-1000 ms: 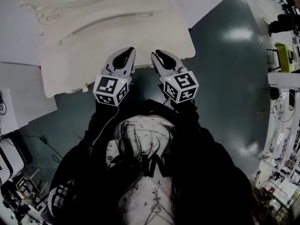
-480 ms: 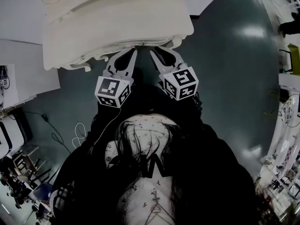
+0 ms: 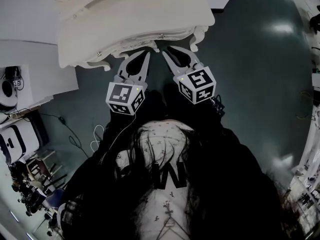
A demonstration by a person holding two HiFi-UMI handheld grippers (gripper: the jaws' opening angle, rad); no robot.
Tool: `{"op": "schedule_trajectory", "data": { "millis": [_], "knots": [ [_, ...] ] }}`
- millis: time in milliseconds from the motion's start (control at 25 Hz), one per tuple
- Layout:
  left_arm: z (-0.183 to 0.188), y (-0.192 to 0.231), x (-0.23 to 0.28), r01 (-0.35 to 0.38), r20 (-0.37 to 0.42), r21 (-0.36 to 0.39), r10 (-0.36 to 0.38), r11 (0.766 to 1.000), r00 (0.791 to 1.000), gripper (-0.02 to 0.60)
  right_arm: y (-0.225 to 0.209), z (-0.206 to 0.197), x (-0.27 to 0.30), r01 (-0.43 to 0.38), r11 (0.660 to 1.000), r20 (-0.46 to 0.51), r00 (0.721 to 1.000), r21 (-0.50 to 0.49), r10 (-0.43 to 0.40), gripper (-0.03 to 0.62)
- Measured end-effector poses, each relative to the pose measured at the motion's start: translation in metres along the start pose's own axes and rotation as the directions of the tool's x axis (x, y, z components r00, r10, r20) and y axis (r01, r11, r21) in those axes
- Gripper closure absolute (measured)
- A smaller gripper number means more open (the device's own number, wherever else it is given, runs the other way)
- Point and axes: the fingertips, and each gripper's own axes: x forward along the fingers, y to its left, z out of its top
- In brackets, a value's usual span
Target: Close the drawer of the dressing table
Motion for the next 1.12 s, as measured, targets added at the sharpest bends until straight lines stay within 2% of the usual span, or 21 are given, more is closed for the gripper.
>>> {"op": "schedule_trajectory", "data": {
  "millis": [280,720,1000,1120],
  "knots": [
    [-0.005,0.014,-0.04,-0.007,0.033,-0.017,0.007,1.0,0.999,0.581,0.038,-0.005,0.004,0.007,1.0,0.0,1.0,-0.026,-0.007,0.52],
    [-0.02,0.021,-0.12,0.039,0.064,-0.046,-0.036,0.998,0.997,0.581,0.13,-0.026,0.004,-0.014,0.998,-0.038,0.999,-0.065,0.012,0.52],
    [-0.038,0.039,-0.165,0.046,0.071,-0.05,-0.042,0.998,0.997,0.581,0.173,-0.044,0.006,0.01,0.997,-0.038,0.999,-0.074,-0.013,0.522],
    [-0.045,0.044,-0.178,0.047,0.074,-0.055,-0.043,0.997,0.996,0.581,0.187,-0.049,0.005,0.02,0.997,-0.032,0.999,-0.078,-0.023,0.545]
  ]
}}
